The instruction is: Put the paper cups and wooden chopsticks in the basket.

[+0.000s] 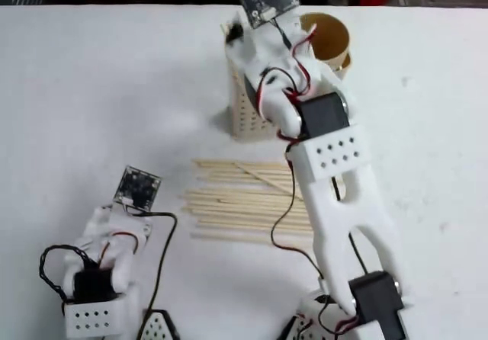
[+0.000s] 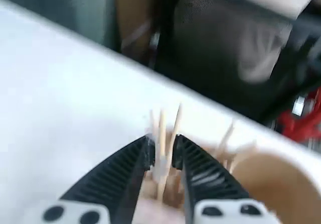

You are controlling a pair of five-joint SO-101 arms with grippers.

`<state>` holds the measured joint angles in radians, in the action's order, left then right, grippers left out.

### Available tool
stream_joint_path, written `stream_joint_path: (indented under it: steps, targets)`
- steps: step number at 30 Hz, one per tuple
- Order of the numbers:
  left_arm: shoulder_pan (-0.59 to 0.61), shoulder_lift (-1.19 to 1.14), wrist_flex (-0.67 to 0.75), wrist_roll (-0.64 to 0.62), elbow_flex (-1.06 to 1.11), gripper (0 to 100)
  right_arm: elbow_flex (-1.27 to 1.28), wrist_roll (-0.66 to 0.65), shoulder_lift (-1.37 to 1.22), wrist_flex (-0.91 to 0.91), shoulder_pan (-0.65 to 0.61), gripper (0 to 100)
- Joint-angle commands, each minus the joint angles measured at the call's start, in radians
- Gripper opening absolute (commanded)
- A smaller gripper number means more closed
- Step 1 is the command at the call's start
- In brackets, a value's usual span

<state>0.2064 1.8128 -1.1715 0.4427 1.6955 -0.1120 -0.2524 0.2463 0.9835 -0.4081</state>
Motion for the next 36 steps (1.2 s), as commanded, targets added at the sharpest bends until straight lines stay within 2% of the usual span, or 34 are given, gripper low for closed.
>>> stream_joint_path:
  steps: [1, 4, 8, 11, 15, 24, 29, 36]
  targets:
    - [-0.012, 0.008, -0.012, -0.002, -0.003, 11, -0.008, -0.008, 0.102, 0.234, -0.025, 5.5]
    - [-0.012, 0.008, -0.012, -0.002, -0.003, 11, 0.023, -0.133, 0.125, 0.38, -0.124, 5.3]
    - [-0.012, 0.008, -0.012, -0.002, -0.003, 11, 0.13, -0.186, 0.119, 0.504, -0.225, 5.3]
    - [-0.012, 0.008, -0.012, -0.002, -0.003, 11, 0.261, -0.238, 0.119, 0.512, -0.236, 7.8]
    - [-0.012, 0.008, -0.012, -0.002, -0.003, 11, 0.453, -0.338, 0.119, 0.509, -0.214, 17.9]
    - [-0.012, 0.008, -0.012, -0.002, -0.003, 11, 0.75, -0.494, 0.117, 0.206, -0.019, 17.7]
    - [-0.012, 0.008, -0.012, -0.002, -0.003, 11, 0.881, -0.542, 0.117, 0.079, -0.002, 17.8]
    - [-0.012, 0.008, -0.012, -0.002, -0.003, 11, 0.89, -0.548, 0.096, 0.01, 0.007, 17.8]
